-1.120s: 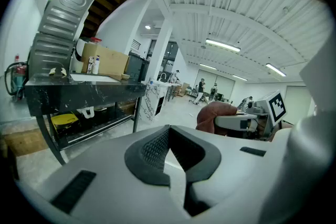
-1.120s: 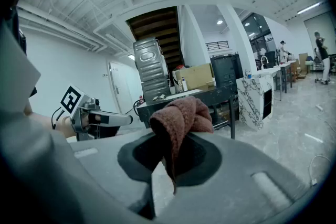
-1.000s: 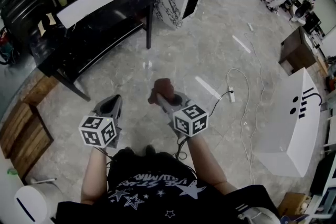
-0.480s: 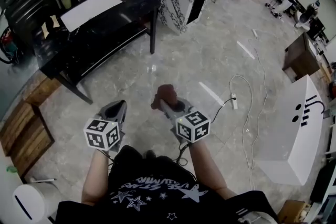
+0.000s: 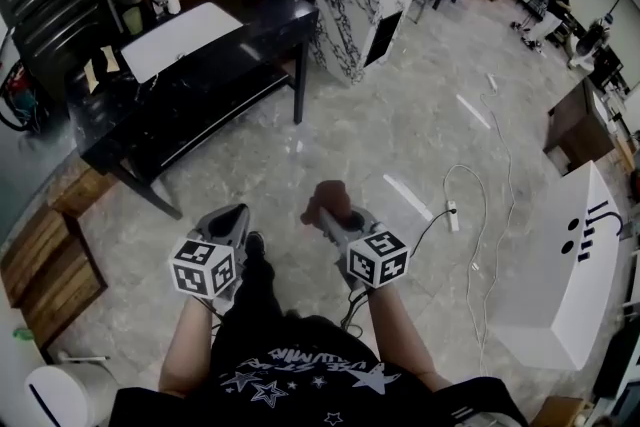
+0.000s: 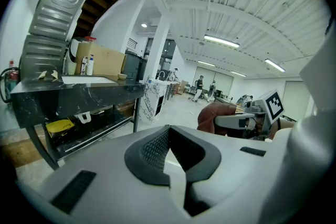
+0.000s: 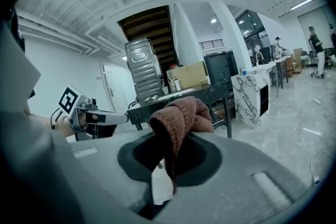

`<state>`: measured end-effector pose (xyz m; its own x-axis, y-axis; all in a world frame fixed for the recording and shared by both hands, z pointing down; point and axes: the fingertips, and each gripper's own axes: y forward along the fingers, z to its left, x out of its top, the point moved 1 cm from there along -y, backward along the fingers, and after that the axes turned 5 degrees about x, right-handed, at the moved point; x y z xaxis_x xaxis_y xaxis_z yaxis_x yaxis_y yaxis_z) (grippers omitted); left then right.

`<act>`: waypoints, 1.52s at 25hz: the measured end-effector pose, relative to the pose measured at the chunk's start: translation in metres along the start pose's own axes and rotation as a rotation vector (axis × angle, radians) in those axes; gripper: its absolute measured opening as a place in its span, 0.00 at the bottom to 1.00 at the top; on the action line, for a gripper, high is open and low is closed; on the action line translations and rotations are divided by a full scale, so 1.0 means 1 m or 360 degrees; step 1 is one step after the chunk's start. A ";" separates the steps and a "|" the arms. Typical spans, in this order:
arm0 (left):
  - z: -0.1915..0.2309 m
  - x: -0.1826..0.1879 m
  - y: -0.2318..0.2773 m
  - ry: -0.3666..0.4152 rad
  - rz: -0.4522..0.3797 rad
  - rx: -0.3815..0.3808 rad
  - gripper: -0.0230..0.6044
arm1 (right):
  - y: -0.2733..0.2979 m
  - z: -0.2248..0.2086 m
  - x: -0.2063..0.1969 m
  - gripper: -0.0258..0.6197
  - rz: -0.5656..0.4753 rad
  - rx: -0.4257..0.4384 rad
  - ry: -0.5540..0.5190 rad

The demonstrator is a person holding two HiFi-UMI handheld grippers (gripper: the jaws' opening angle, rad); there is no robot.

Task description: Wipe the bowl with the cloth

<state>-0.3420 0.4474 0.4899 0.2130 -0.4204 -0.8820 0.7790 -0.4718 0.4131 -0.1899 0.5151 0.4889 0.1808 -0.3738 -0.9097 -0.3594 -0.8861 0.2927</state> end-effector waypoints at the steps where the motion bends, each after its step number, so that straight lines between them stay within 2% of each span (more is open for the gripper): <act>1: 0.007 0.004 0.008 0.0004 -0.0003 -0.0005 0.05 | 0.007 -0.007 0.003 0.11 0.0005 -0.0011 0.0001; 7: 0.064 0.036 0.074 -0.0025 0.0008 -0.0047 0.05 | 0.065 -0.059 0.031 0.11 0.0026 -0.0087 0.0011; 14: 0.147 0.103 0.155 0.0006 0.0004 -0.0083 0.05 | 0.162 -0.119 0.085 0.11 0.0056 -0.0130 0.0010; 21: 0.215 0.140 0.217 0.0039 0.0047 -0.0104 0.05 | 0.235 -0.163 0.131 0.11 0.0062 -0.0203 0.0035; 25: 0.233 0.159 0.244 0.0052 0.0039 -0.0152 0.05 | 0.256 -0.176 0.147 0.11 0.0049 -0.0242 0.0048; 31: 0.238 0.176 0.270 0.0018 0.0011 -0.0209 0.05 | 0.265 -0.200 0.152 0.11 0.0073 -0.0303 0.0071; 38: 0.247 0.199 0.298 -0.0002 -0.0057 -0.0089 0.05 | 0.277 -0.245 0.174 0.11 0.0008 -0.0277 0.0047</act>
<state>-0.2129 0.0313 0.4937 0.1833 -0.4051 -0.8957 0.8181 -0.4424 0.3675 -0.0341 0.1375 0.4838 0.2072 -0.3838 -0.8999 -0.1968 -0.9174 0.3459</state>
